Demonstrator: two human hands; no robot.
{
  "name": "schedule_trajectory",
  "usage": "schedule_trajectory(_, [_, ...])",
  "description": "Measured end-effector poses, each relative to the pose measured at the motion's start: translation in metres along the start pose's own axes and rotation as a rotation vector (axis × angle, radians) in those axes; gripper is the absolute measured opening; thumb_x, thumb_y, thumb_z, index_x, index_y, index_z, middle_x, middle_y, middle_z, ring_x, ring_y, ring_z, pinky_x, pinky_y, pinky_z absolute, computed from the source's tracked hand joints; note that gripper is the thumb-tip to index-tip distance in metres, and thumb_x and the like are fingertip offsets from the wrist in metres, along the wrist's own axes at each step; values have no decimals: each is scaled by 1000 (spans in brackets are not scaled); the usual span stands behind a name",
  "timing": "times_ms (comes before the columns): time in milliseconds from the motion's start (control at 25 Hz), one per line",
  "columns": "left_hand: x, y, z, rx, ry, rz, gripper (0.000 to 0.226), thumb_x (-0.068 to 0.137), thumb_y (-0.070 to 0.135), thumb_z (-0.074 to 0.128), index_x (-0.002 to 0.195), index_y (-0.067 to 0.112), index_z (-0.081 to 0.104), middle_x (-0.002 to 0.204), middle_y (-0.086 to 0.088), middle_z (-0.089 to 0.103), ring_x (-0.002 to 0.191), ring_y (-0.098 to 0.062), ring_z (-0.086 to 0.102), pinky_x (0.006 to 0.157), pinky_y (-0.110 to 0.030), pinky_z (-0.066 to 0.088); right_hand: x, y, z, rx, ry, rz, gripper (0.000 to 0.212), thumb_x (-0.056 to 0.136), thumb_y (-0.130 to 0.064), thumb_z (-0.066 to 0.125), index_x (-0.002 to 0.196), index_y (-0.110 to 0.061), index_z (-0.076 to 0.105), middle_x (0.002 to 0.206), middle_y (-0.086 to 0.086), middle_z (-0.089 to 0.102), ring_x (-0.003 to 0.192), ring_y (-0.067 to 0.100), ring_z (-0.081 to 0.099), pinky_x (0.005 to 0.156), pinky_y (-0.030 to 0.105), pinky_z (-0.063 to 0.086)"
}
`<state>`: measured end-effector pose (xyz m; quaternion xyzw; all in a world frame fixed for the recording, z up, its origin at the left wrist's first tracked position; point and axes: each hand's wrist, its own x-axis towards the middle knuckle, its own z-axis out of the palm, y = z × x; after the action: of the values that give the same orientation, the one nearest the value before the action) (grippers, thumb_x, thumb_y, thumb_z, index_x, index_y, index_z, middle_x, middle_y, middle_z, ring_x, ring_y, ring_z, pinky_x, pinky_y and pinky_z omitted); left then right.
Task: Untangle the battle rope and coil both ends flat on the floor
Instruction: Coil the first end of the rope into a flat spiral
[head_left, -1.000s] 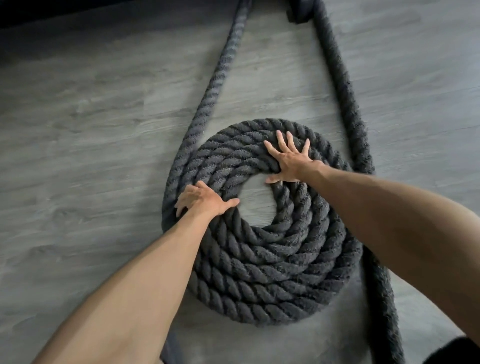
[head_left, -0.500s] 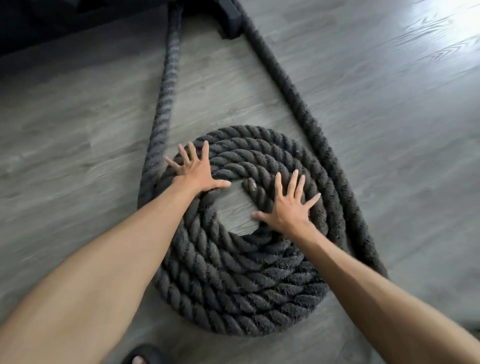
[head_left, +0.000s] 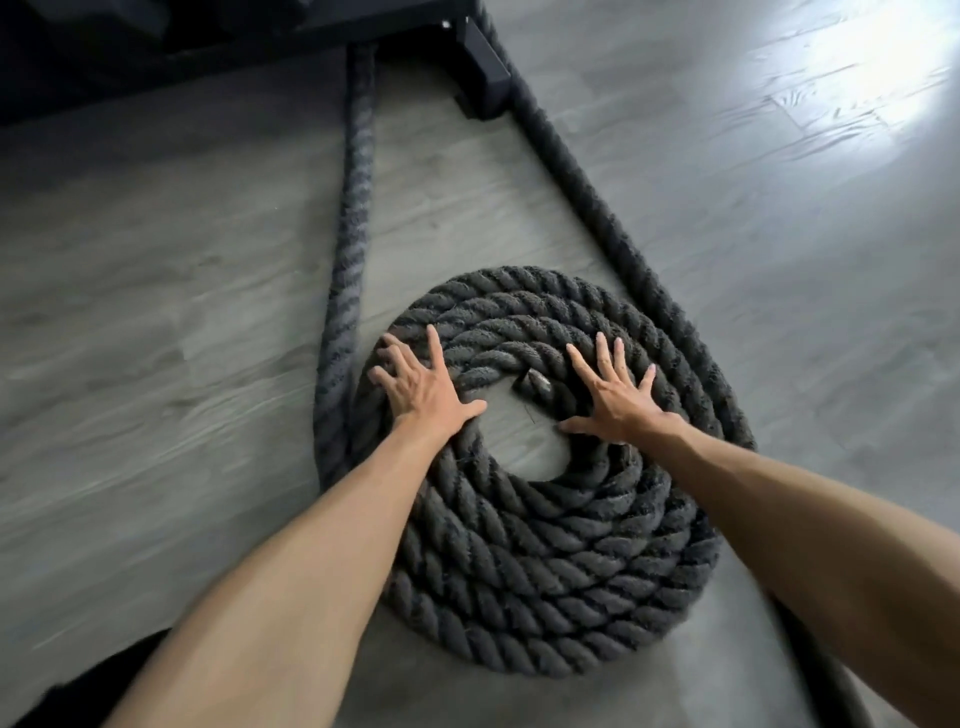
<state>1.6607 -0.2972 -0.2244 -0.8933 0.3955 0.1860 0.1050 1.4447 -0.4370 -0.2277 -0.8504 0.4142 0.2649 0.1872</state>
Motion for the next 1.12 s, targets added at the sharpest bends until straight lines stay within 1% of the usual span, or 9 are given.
schedule_trajectory(200, [30,6,-14,-12,-24,-61,134,62,90,54,156,11,-1,151,-37,17,140,-45,15,102,-54,29,55,5,-41,-84,-25,-88,122,77,-61,75,156,-43,-16,163,6,-32,149,30,-30,111,78,-3])
schedule_trajectory(480, [58,26,-24,-75,7,-284,130,63,92,47,155,10,6,148,-31,26,137,-43,21,97,-51,31,146,7,-107,-273,-26,-303,125,73,-63,77,155,-46,-14,163,3,-31,149,28,-30,110,78,-4])
schedule_trajectory(680, [73,35,-35,-128,-59,-419,130,63,94,42,156,11,3,147,-28,27,133,-41,22,94,-48,34,190,-4,-143,-334,-35,-413,124,72,-61,80,155,-48,-11,163,0,-31,150,25,-29,111,76,-6])
schedule_trajectory(760, [78,35,-44,-120,-138,-433,133,64,94,43,156,10,-2,150,-28,21,136,-42,18,94,-49,34,195,-9,-149,-316,-30,-438,124,73,-56,81,157,-46,-9,164,0,-30,150,25,-28,111,75,-6])
schedule_trajectory(800, [80,33,-52,-125,-193,-419,133,65,93,44,156,10,-6,154,-29,14,141,-44,12,98,-52,33,193,-11,-148,-293,2,-437,122,75,-54,81,158,-44,-8,164,2,-28,151,27,-26,112,76,-5])
schedule_trajectory(880, [82,24,-69,-159,-368,-378,131,70,89,49,155,12,-15,160,-28,-4,147,-43,-4,112,-58,22,170,-5,-131,-191,135,-340,111,83,-54,73,160,-36,-5,166,11,-22,152,32,-22,110,79,0])
schedule_trajectory(960, [82,9,-86,-116,-501,-372,128,71,86,52,157,17,-13,162,-24,-6,150,-40,-5,119,-56,13,132,5,-98,-66,250,-127,104,88,-61,60,161,-26,-5,165,21,-18,151,40,-20,108,81,-1])
schedule_trajectory(1040, [80,6,-100,-37,-529,-349,124,69,83,59,158,23,-5,163,-20,-1,150,-39,1,119,-56,12,97,14,-73,83,212,35,106,87,-66,55,160,-22,-9,163,23,-21,150,43,-21,106,82,-2])
schedule_trajectory(1120, [89,23,-110,-28,-434,-238,125,67,78,67,157,30,-5,163,-19,-5,150,-40,-2,117,-63,10,82,21,-60,167,189,105,109,87,-69,52,159,-22,-14,163,19,-26,150,42,-23,104,84,0])
